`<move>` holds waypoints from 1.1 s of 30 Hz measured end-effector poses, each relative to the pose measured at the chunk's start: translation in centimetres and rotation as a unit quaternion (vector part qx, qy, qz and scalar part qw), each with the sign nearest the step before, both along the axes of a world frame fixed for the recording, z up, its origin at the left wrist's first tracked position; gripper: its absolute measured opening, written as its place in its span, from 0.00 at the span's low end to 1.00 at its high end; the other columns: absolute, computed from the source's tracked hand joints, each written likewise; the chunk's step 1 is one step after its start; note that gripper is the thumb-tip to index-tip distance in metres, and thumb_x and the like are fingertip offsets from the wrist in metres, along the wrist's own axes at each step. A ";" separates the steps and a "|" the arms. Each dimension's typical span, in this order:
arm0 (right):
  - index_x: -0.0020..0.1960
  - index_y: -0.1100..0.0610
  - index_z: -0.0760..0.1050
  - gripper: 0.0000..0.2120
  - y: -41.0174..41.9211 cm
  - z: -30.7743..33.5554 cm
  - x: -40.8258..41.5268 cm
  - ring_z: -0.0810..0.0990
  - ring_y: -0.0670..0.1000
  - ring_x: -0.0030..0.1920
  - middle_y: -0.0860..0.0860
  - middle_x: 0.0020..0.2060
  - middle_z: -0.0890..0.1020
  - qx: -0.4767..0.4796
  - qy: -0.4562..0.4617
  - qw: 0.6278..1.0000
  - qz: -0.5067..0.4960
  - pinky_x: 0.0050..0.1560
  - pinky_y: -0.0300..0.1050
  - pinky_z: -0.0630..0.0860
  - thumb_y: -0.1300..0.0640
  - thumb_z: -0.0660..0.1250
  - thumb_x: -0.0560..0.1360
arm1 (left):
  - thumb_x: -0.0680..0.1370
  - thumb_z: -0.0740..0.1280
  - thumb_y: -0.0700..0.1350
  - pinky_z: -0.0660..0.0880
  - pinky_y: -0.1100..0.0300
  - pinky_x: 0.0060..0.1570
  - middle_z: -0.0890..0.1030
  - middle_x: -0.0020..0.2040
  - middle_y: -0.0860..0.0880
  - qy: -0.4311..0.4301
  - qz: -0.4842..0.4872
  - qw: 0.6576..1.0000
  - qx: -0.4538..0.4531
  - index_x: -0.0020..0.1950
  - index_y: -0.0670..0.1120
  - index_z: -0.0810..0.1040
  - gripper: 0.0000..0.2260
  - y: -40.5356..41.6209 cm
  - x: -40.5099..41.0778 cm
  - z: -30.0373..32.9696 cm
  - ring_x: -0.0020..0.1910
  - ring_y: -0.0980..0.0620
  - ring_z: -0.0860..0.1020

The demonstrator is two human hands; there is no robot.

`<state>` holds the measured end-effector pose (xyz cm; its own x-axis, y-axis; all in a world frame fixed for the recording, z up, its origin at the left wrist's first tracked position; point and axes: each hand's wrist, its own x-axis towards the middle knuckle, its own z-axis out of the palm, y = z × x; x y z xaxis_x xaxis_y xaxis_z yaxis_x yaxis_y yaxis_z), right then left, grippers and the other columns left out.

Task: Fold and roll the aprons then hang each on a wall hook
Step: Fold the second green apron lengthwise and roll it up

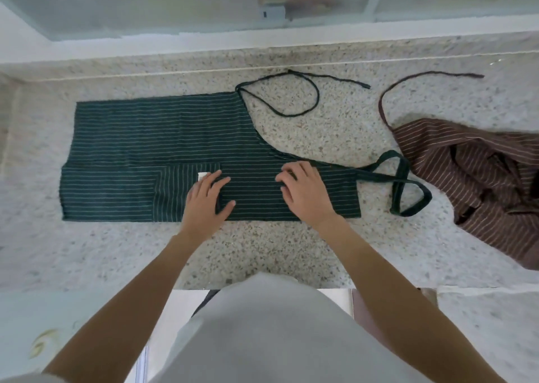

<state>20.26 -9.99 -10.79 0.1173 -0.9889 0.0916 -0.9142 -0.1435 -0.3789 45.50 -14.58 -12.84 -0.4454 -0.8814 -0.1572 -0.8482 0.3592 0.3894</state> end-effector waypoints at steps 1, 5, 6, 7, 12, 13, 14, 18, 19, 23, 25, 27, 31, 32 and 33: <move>0.50 0.57 0.78 0.09 -0.3 0.1 2.0 0.76 0.57 0.55 0.54 0.52 0.78 0.000 -0.017 0.999 0.049 0.52 0.52 0.74 0.62 0.70 0.71 | 0.76 0.56 0.61 0.60 0.44 0.68 0.66 0.72 0.47 -0.017 0.038 0.999 -0.004 0.70 0.50 0.66 0.26 0.1 1.5 -0.2 0.72 0.43 0.62; 0.59 0.58 0.76 0.14 -1.4 -0.2 10.9 0.76 0.56 0.58 0.54 0.56 0.78 0.060 -0.056 0.974 0.211 0.57 0.52 0.73 0.62 0.68 0.73 | 0.78 0.60 0.57 0.60 0.42 0.68 0.65 0.73 0.50 -0.085 0.103 0.989 0.063 0.70 0.50 0.68 0.22 0.0 8.7 -0.4 0.72 0.45 0.61; 0.62 0.58 0.73 0.16 -1.6 -0.5 12.8 0.75 0.56 0.59 0.54 0.58 0.77 0.089 -0.043 0.967 0.234 0.58 0.52 0.72 0.61 0.66 0.75 | 0.78 0.60 0.57 0.61 0.43 0.68 0.64 0.73 0.52 -0.093 0.088 0.989 0.074 0.70 0.51 0.68 0.22 -0.1 10.1 -0.3 0.72 0.47 0.61; 0.65 0.58 0.71 0.18 -1.8 -0.5 14.9 0.73 0.56 0.60 0.54 0.60 0.76 0.115 -0.017 0.962 0.246 0.59 0.52 0.71 0.60 0.64 0.76 | 0.78 0.60 0.58 0.61 0.43 0.68 0.64 0.73 0.53 -0.096 0.076 0.989 0.078 0.70 0.53 0.68 0.22 -0.3 11.8 -0.1 0.72 0.49 0.61; 0.67 0.59 0.67 0.20 -2.5 -1.1 19.2 0.68 0.59 0.64 0.57 0.65 0.70 0.152 0.097 0.969 0.171 0.62 0.54 0.68 0.62 0.63 0.76 | 0.73 0.64 0.64 0.62 0.43 0.66 0.63 0.72 0.57 -0.128 0.023 0.988 0.085 0.70 0.58 0.66 0.26 -1.7 17.7 0.6 0.71 0.50 0.61; 0.66 0.60 0.67 0.19 -2.7 -1.0 19.9 0.69 0.59 0.63 0.57 0.64 0.71 0.158 0.100 0.970 0.156 0.62 0.53 0.68 0.63 0.63 0.76 | 0.73 0.64 0.64 0.62 0.44 0.66 0.64 0.72 0.57 -0.133 0.014 0.988 0.080 0.69 0.58 0.66 0.27 -2.2 19.1 0.5 0.70 0.50 0.61; 0.65 0.60 0.68 0.17 -2.7 -1.0 20.2 0.70 0.58 0.62 0.57 0.61 0.73 0.157 0.100 0.973 0.140 0.61 0.52 0.68 0.64 0.61 0.77 | 0.72 0.65 0.64 0.62 0.45 0.66 0.64 0.71 0.57 -0.134 0.007 0.988 0.071 0.69 0.58 0.67 0.27 -2.6 20.2 0.5 0.70 0.50 0.62; 0.53 0.58 0.67 0.06 -2.7 -0.2 20.8 0.77 0.53 0.45 0.52 0.44 0.78 0.160 0.048 0.986 0.008 0.41 0.43 0.65 0.60 0.52 0.81 | 0.77 0.65 0.51 0.68 0.49 0.59 0.75 0.62 0.52 -0.088 0.009 0.996 0.005 0.63 0.51 0.74 0.15 -4.4 23.2 0.0 0.61 0.47 0.72; 0.54 0.57 0.67 0.06 -2.5 -0.2 20.9 0.77 0.53 0.44 0.52 0.44 0.78 0.171 0.060 0.983 0.000 0.39 0.43 0.64 0.59 0.52 0.81 | 0.78 0.63 0.46 0.70 0.50 0.55 0.78 0.58 0.50 -0.073 0.020 0.997 -0.007 0.60 0.49 0.76 0.11 -5.0 23.8 0.1 0.57 0.46 0.75; 0.59 0.60 0.72 0.18 -0.2 -0.4 20.7 0.79 0.53 0.47 0.54 0.48 0.80 0.199 0.139 0.969 0.042 0.39 0.44 0.75 0.65 0.69 0.71 | 0.81 0.57 0.47 0.70 0.58 0.33 0.81 0.42 0.48 -0.075 0.001 0.996 0.037 0.59 0.48 0.75 0.11 -5.7 25.3 1.4 0.38 0.48 0.78; 0.53 0.60 0.78 0.23 0.6 -1.0 20.3 0.80 0.53 0.42 0.53 0.44 0.81 0.169 0.172 0.969 0.044 0.39 0.44 0.79 0.66 0.78 0.59 | 0.82 0.56 0.49 0.68 0.59 0.31 0.81 0.40 0.49 -0.074 -0.030 0.995 0.063 0.60 0.50 0.74 0.11 -5.3 26.4 1.9 0.34 0.49 0.77; 0.50 0.60 0.79 0.20 0.6 -0.8 19.7 0.80 0.56 0.45 0.54 0.45 0.82 0.141 0.170 0.975 0.034 0.44 0.48 0.79 0.64 0.79 0.59 | 0.81 0.57 0.49 0.68 0.60 0.30 0.82 0.39 0.50 -0.057 -0.041 0.996 0.054 0.60 0.50 0.75 0.11 -4.8 27.4 2.3 0.33 0.50 0.78; 0.58 0.60 0.72 0.11 -0.7 1.8 18.9 0.80 0.58 0.46 0.56 0.48 0.82 0.172 0.142 0.975 0.011 0.42 0.46 0.73 0.60 0.62 0.77 | 0.80 0.60 0.48 0.74 0.58 0.33 0.83 0.41 0.49 -0.015 -0.056 0.998 0.018 0.58 0.48 0.77 0.10 -5.7 28.2 3.3 0.34 0.48 0.80; 0.60 0.59 0.70 0.11 -1.7 2.6 18.6 0.80 0.57 0.42 0.54 0.46 0.81 0.180 0.154 0.971 0.009 0.37 0.45 0.70 0.58 0.58 0.79 | 0.80 0.60 0.48 0.75 0.57 0.34 0.83 0.43 0.49 -0.012 -0.062 0.998 0.003 0.58 0.48 0.77 0.11 -6.7 28.1 3.6 0.35 0.48 0.81; 0.61 0.57 0.68 0.11 -2.7 3.3 18.2 0.80 0.56 0.39 0.53 0.44 0.81 0.185 0.168 0.968 0.011 0.34 0.45 0.68 0.56 0.56 0.80 | 0.80 0.60 0.48 0.76 0.57 0.34 0.84 0.44 0.49 -0.012 -0.068 0.997 -0.014 0.58 0.48 0.77 0.11 -7.8 27.9 3.9 0.36 0.47 0.81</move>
